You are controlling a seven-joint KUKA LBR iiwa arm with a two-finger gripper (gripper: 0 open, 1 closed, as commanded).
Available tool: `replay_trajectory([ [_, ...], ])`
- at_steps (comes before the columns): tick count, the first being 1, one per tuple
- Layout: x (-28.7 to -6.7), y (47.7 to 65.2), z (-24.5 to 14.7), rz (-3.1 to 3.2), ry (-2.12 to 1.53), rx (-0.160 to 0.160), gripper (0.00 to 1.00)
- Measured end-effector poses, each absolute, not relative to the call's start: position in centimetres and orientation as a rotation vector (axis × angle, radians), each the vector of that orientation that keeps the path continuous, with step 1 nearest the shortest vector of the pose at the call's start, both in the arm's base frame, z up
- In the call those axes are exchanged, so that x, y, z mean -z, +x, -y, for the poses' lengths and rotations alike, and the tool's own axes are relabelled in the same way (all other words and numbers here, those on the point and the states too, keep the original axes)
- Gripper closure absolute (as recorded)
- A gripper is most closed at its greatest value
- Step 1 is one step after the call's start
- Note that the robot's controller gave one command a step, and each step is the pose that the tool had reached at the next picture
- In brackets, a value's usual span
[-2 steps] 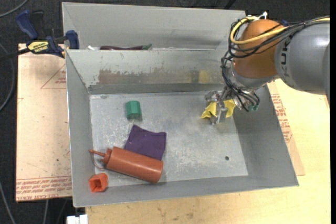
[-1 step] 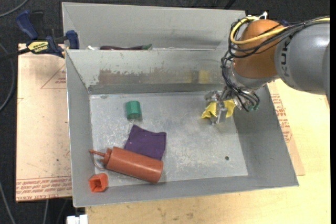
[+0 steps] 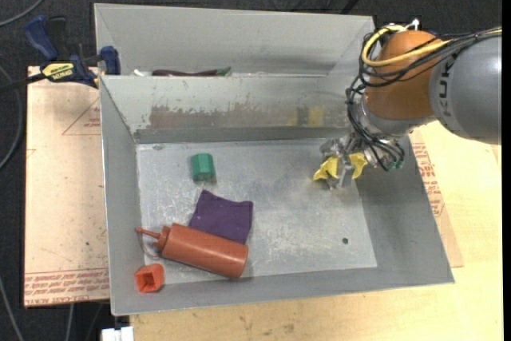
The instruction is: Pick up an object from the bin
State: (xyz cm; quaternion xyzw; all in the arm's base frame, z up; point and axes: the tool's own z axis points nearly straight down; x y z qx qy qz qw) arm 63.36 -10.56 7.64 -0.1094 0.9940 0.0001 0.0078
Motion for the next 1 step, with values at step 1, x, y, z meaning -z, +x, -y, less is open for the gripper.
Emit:
replay_trajectory([
  [1,-7.33,62.93,12.85,-3.106,-0.344,0.000,1.00],
])
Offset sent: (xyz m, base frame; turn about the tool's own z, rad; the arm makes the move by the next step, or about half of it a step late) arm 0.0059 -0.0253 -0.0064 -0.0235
